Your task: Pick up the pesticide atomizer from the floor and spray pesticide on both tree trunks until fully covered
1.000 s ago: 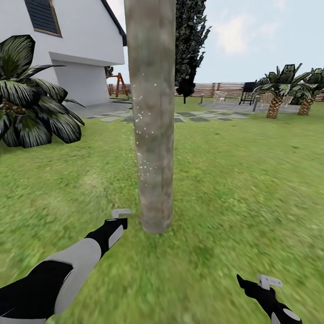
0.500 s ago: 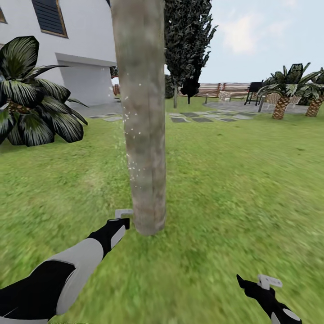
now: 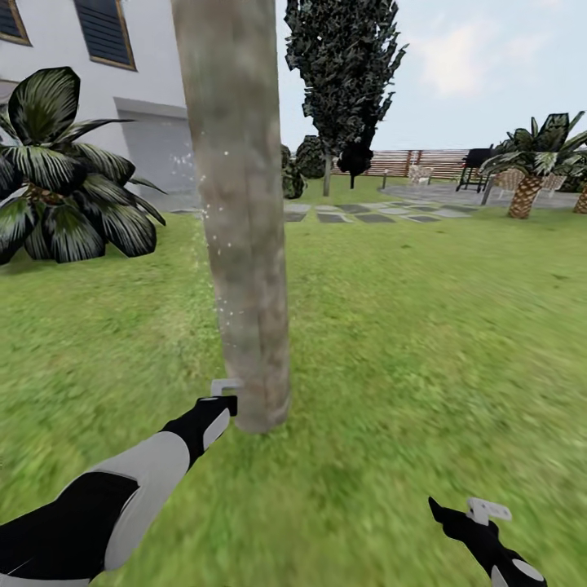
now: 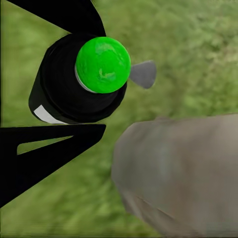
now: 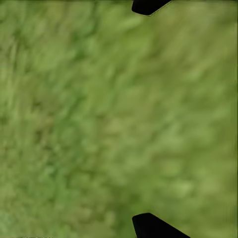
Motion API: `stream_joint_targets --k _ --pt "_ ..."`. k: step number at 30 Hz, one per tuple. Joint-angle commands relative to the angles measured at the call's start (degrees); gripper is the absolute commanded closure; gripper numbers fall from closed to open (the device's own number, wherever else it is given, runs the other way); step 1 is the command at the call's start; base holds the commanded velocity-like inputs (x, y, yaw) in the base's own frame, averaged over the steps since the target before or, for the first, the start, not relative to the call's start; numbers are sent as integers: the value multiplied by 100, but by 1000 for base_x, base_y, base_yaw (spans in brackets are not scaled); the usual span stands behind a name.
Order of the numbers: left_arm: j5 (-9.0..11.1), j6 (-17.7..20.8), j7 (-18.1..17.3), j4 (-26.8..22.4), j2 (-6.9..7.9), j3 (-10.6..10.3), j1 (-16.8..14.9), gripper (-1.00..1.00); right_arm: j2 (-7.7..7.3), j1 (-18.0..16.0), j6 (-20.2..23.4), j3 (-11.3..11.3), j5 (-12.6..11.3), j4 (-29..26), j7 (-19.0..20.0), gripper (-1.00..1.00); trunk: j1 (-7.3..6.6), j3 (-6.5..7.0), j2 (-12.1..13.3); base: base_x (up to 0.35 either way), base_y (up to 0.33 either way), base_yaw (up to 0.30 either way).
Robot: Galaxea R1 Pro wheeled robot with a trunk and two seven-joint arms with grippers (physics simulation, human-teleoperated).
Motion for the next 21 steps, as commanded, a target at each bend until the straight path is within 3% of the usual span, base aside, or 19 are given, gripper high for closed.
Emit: stream_joint_targets --k 1,9,17,21 --pt "-5 0 3 -1 -15 -3 0 100 0 1 0 0 0 0 -1 -100 0 0 0 -38 -274 233" --pt "-5 0 1 95 -47 -4 0 100 1 1 0 0 0 0 -1 -100 0 0 0 -87 -277 242" --pt "-5 0 1 105 -47 -4 0 100 0 0 0 0 0 0 -2 -100 0 0 0 -3 -306 35" --pt "-5 0 -4 105 -47 -2 0 100 0 0 0 0 0 0 -1 -100 0 0 0 81 -308 201"
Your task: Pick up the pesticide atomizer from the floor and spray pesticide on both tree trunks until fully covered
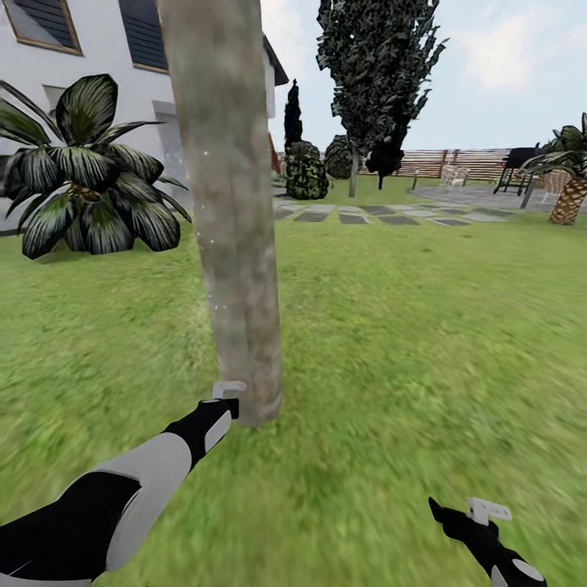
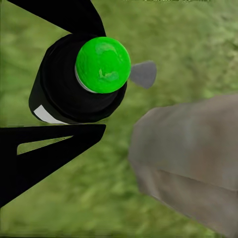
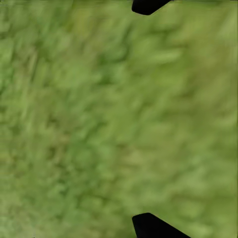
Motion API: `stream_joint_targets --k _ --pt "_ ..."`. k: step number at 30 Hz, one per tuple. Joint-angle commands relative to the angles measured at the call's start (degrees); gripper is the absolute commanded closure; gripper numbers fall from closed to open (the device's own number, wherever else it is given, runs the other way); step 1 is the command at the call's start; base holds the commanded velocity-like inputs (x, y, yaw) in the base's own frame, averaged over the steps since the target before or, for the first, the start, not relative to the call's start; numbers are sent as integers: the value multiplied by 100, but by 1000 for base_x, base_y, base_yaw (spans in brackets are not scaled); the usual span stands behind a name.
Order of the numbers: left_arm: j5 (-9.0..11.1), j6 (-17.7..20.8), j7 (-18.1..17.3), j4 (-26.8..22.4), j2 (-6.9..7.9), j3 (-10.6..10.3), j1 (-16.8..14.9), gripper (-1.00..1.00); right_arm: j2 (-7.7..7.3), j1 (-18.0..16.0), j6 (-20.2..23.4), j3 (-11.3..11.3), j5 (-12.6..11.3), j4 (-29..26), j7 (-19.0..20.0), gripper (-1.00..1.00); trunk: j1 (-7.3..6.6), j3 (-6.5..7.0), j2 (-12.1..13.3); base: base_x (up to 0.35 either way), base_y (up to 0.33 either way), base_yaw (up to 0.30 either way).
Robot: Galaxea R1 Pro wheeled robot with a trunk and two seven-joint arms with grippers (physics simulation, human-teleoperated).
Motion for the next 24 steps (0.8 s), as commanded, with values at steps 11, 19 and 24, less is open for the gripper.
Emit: stream_joint_targets --k 11,19,24 --pt "-3 0 8 -1 0 -10 0 100 -2 0 0 0 0 0 1 -100 0 0 0 96 -299 217" --pt "-5 0 5 121 -3 -9 0 100 0 1 0 0 0 0 -1 -100 0 0 0 -141 -95 47" --pt "-11 -21 -31 163 0 -3 0 100 0 3 0 0 0 0 -3 -100 0 0 0 -9 -4 215"
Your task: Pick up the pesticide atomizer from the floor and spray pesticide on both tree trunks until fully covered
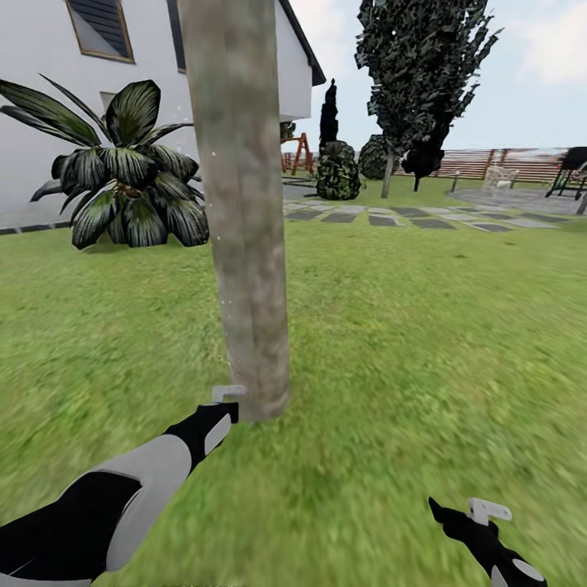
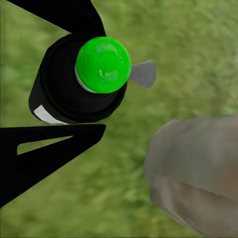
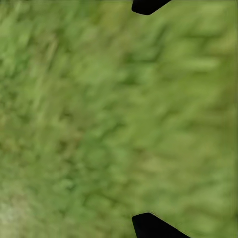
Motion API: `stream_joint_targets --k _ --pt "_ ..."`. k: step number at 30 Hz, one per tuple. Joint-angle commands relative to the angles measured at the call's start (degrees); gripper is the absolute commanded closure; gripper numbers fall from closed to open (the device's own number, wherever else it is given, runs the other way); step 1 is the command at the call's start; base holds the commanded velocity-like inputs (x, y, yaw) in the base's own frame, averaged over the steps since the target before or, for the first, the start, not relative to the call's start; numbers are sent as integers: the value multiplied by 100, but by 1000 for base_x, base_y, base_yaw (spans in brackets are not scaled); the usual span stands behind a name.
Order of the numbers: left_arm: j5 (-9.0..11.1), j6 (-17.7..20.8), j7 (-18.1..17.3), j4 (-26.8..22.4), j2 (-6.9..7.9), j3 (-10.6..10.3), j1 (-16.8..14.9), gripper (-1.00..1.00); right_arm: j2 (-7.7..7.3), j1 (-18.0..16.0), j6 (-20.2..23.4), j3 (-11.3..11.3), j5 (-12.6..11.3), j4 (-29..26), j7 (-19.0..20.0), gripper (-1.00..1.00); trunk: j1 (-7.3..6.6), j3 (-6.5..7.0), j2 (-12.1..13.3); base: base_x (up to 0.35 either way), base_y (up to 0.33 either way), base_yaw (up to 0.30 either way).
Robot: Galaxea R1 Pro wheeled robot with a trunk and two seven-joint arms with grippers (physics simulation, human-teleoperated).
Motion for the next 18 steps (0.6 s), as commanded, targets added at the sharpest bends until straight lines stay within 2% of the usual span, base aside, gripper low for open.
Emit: stream_joint_targets --k 1,4,7,10,11,13,18 --pt "-9 -15 -11 6 0 -4 0 100 -1 -2 0 0 0 0 3 -100 0 0 0 -1 0 52" --pt "-13 -10 -32 -128 -6 -7 0 100 -7 -2 0 -7 -6 0 4 -100 0 0 0 0 0 16" --pt "-7 124 -8 -1068 -18 6 -2 100 -8 -3 0 -8 -8 7 4 -100 0 0 0 0 0 2" --pt "-6 1027 -13 -1825 -38 13 -10 100 -8 -2 0 -9 -9 8 4 -100 0 0 0 0 0 0" --pt "-6 1541 -18 -2200 -41 13 -21 100 -8 -2 0 -9 -9 9 4 -100 0 0 0 0 0 0" --pt "-4 2236 -14 -2673 -47 14 -57 100 -6 -3 0 -9 -9 9 4 -100 0 0 0 0 0 0" --pt "-6 3393 -8 -3420 -69 14 -413 100 -4 -3 0 -9 -7 9 4 -100 0 0 0 0 0 0"
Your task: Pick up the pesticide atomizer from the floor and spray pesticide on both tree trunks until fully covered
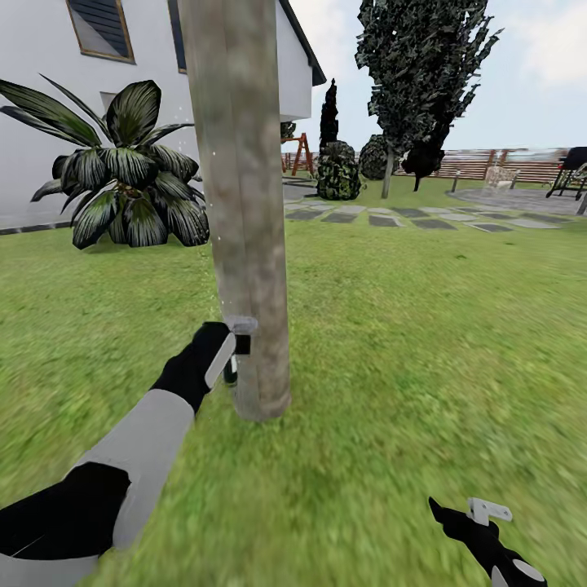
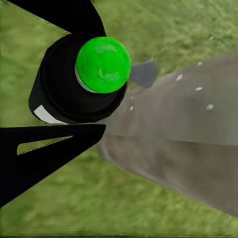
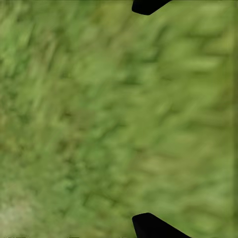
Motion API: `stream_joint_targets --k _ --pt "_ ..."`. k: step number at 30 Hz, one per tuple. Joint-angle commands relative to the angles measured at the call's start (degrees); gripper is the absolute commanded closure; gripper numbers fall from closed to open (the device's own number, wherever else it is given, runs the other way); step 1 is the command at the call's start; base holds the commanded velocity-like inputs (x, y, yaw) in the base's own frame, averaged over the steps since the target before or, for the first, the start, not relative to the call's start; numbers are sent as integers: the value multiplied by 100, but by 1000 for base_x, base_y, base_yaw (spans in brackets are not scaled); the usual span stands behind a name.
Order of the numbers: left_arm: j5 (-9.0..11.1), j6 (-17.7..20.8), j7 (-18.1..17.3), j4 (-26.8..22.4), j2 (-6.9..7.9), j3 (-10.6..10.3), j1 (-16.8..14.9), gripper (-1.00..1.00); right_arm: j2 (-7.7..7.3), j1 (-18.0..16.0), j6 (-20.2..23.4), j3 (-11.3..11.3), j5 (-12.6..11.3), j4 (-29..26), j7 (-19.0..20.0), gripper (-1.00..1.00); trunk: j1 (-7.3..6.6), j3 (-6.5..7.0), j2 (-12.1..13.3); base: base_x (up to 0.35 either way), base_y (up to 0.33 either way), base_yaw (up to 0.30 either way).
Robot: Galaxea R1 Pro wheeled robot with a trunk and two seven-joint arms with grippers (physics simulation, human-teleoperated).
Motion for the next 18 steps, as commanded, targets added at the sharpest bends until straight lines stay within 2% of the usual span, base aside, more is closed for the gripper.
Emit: stream_joint_targets --k 1,7,9,12,18 --pt "11 129 3 -62 0 1 -100 100 2 0 0 0 1 0 0 -100 1 -1 1 0 0 0" --pt "26 285 17 -128 0 1 -680 100 -5 0 0 -8 -2 7 0 -100 1 -1 1 0 0 0" --pt "28 710 10 -131 -6 1 -921 100 -5 0 0 -3 -1 12 0 -100 1 -1 1 0 0 0" --pt "28 1004 5 -144 -52 1 -1183 100 -3 1 0 0 -1 10 0 -100 1 -1 1 0 0 0" --pt "37 1082 16 -140 -88 3 -1715 100 -2 0 0 -4 -1 9 0 -100 1 -1 1 0 0 0"
